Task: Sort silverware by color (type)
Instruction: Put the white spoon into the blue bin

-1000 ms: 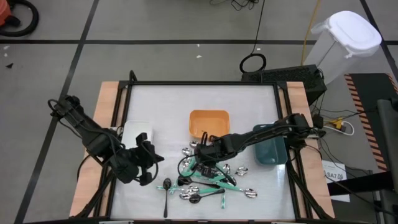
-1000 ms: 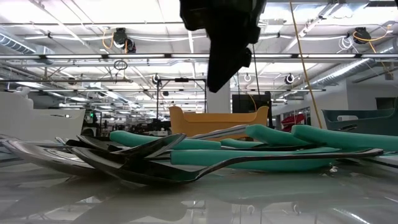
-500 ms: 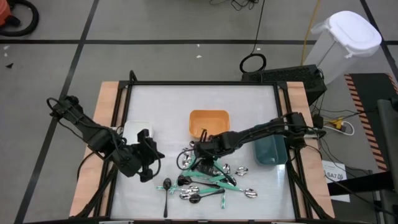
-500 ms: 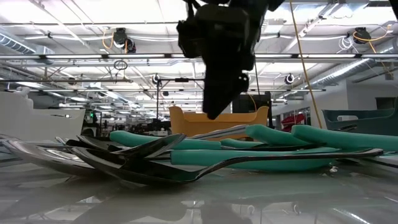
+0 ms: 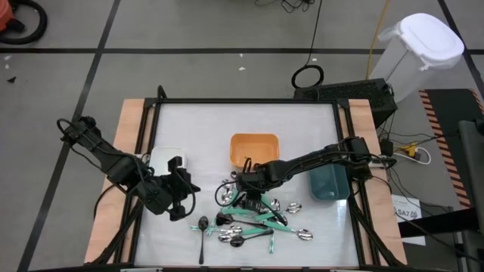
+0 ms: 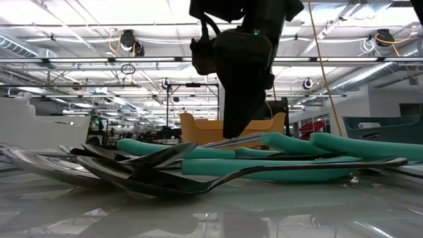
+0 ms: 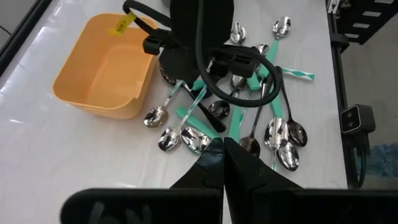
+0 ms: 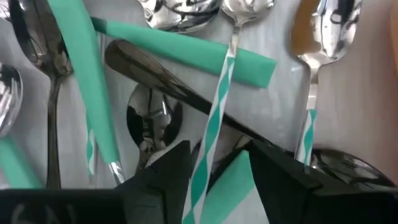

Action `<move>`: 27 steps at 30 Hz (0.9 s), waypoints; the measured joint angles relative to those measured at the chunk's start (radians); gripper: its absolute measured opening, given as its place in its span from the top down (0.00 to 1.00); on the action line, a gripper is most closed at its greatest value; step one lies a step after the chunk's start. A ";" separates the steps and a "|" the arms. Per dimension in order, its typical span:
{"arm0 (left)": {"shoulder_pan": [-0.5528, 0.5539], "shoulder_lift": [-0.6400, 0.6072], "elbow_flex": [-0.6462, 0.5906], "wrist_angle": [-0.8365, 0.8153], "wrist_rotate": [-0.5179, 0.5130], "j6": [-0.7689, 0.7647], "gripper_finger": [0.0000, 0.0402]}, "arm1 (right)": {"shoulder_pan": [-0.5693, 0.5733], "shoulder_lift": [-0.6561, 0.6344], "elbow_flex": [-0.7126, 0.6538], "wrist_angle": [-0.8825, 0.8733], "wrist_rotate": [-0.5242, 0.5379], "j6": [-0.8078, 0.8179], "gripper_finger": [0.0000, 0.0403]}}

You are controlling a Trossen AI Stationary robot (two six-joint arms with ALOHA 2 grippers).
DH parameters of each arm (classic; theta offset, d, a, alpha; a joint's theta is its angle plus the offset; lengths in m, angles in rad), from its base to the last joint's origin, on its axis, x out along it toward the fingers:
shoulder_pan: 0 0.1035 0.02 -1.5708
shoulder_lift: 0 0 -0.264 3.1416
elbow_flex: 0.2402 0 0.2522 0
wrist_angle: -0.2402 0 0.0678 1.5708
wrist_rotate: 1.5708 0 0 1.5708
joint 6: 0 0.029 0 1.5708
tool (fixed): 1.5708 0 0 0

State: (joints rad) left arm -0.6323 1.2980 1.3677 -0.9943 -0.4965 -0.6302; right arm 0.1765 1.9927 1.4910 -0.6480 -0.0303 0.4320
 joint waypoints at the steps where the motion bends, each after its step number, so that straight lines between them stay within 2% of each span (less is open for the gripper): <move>1: 0.000 0.000 0.000 0.000 0.000 0.000 1.00 | 0.001 0.000 0.000 -0.001 0.000 0.006 0.60; 13: 0.000 0.000 0.000 0.001 0.000 0.026 1.00 | 0.008 0.001 -0.047 -0.003 0.008 0.039 0.63; 17: 0.000 0.000 0.000 0.002 0.000 0.026 1.00 | 0.008 0.000 -0.050 -0.004 0.010 0.037 0.71; 24: 0.000 0.000 0.000 0.002 -0.001 0.025 1.00 | 0.008 0.000 -0.051 0.018 0.004 0.039 0.90; 27: 0.002 0.000 0.000 0.004 -0.001 0.025 1.00 | 0.008 0.000 -0.051 0.019 0.001 0.039 0.92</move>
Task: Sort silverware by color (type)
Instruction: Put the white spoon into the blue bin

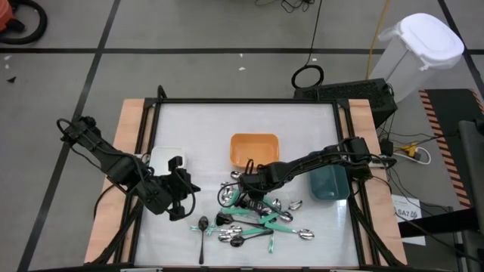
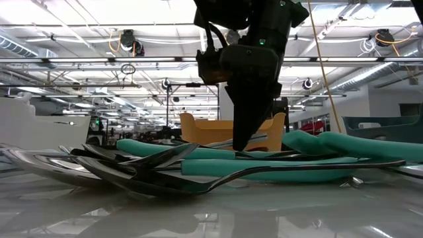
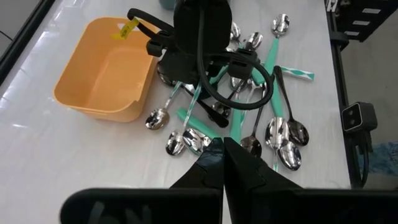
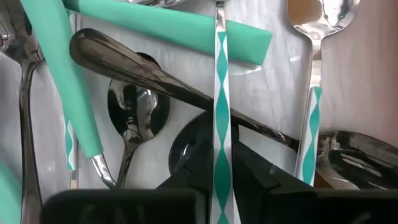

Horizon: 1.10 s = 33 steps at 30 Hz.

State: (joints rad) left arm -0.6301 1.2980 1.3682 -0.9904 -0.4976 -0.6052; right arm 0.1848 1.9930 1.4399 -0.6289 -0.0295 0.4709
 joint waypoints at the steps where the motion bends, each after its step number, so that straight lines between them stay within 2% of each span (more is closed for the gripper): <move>1: 0.003 0.000 0.000 0.003 0.000 -0.001 1.00 | 0.000 -0.001 0.000 0.000 -0.003 0.000 0.92; 9: 0.004 -0.004 0.001 0.014 -0.001 -0.002 1.00 | 0.001 -0.020 0.046 -0.064 -0.027 0.014 0.90; 14: 0.004 -0.005 0.001 0.020 -0.001 -0.005 1.00 | 0.000 -0.055 0.096 -0.090 -0.024 -0.001 0.92; 19: 0.010 -0.025 0.001 0.019 -0.035 -0.054 1.00 | 0.000 -0.097 0.140 -0.148 -0.018 -0.004 0.92; 26: 0.038 -0.077 0.001 0.010 -0.070 -0.054 1.00 | 0.000 -0.177 0.199 -0.282 0.061 0.000 0.92; 33: 0.072 -0.097 0.001 0.005 -0.080 0.073 1.00 | 0.001 -0.292 0.206 -0.298 0.182 0.110 0.91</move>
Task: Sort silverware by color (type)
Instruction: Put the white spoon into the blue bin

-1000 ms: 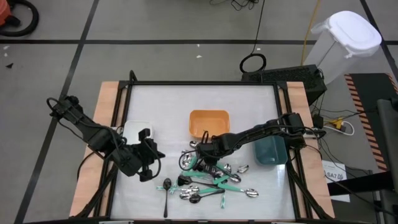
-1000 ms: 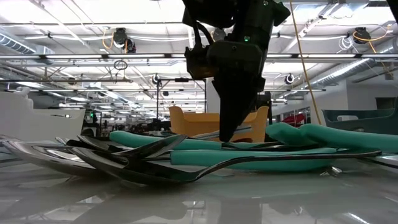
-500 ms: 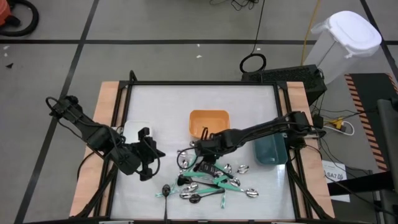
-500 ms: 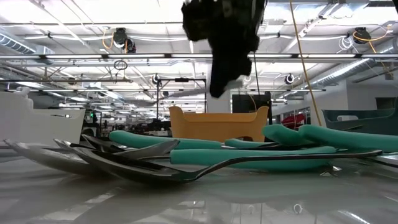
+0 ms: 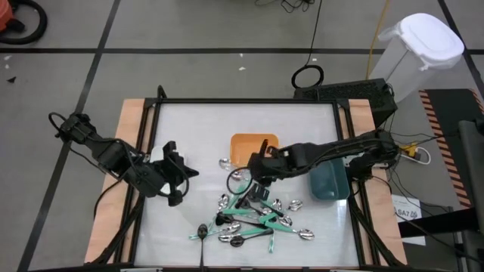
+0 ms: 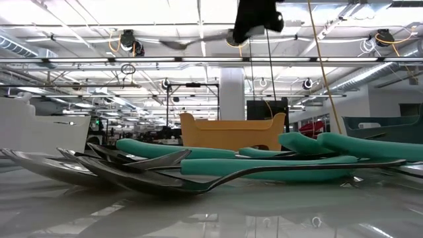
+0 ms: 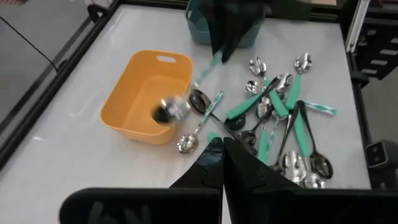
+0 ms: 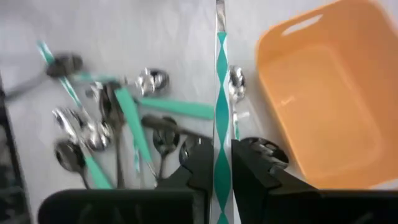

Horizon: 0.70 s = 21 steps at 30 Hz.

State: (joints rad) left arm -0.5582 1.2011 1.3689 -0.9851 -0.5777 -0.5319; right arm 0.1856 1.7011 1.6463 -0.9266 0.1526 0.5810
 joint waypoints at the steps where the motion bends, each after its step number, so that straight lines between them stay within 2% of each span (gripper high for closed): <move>1: 0.005 0.000 0.000 0.001 0.000 0.001 1.00 | 0.001 -0.018 0.000 -0.001 0.010 0.017 0.91; 5: 0.017 0.000 0.000 0.026 -0.002 0.026 0.95 | 0.003 -0.074 0.000 -0.005 0.054 0.070 0.92; 13: 0.064 0.000 0.000 0.075 -0.034 0.077 0.70 | 0.024 -0.159 0.000 -0.078 0.164 0.088 0.92; 21: 0.120 0.000 0.000 0.075 -0.034 0.124 0.66 | 0.024 -0.172 0.000 -0.241 0.173 -0.022 0.91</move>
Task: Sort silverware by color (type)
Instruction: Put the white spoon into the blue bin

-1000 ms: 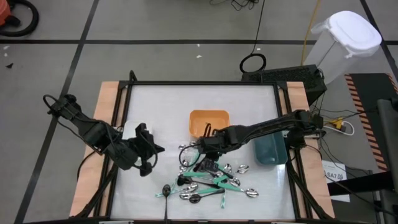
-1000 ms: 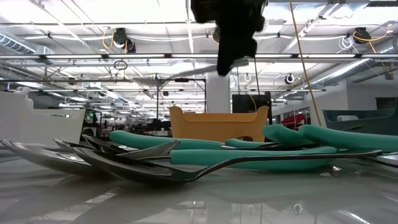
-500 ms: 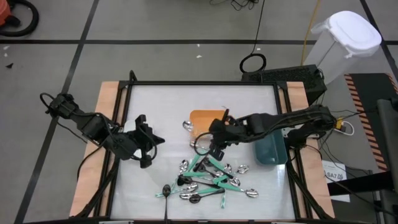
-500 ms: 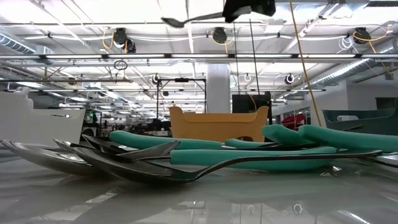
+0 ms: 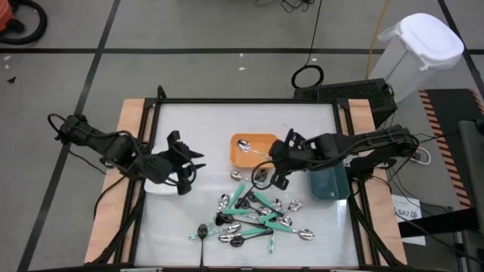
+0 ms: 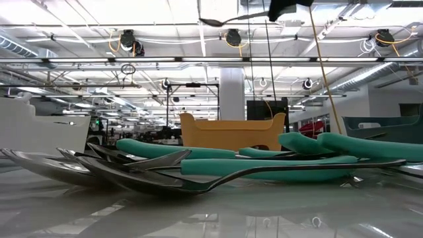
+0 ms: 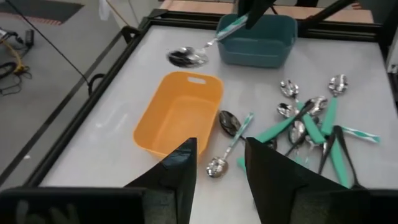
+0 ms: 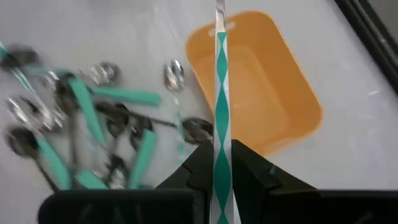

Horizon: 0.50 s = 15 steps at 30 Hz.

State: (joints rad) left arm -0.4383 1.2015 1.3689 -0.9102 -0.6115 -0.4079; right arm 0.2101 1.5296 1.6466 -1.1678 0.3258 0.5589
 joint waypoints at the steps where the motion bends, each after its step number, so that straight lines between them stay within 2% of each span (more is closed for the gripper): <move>1: 0.006 0.000 0.000 0.000 0.000 -0.003 0.66 | -0.002 0.001 0.000 -0.014 0.012 -0.015 0.91; 7: 0.050 0.000 0.000 0.000 -0.003 -0.107 0.66 | -0.022 -0.013 0.000 -0.111 0.015 -0.055 0.91; 15: 0.093 0.002 0.000 -0.001 -0.005 -0.125 0.66 | -0.021 -0.091 0.000 -0.194 0.045 -0.089 0.92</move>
State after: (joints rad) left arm -0.3453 1.2039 1.3689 -0.9111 -0.6165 -0.5327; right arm 0.1890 1.4388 1.6463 -1.3617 0.3709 0.4698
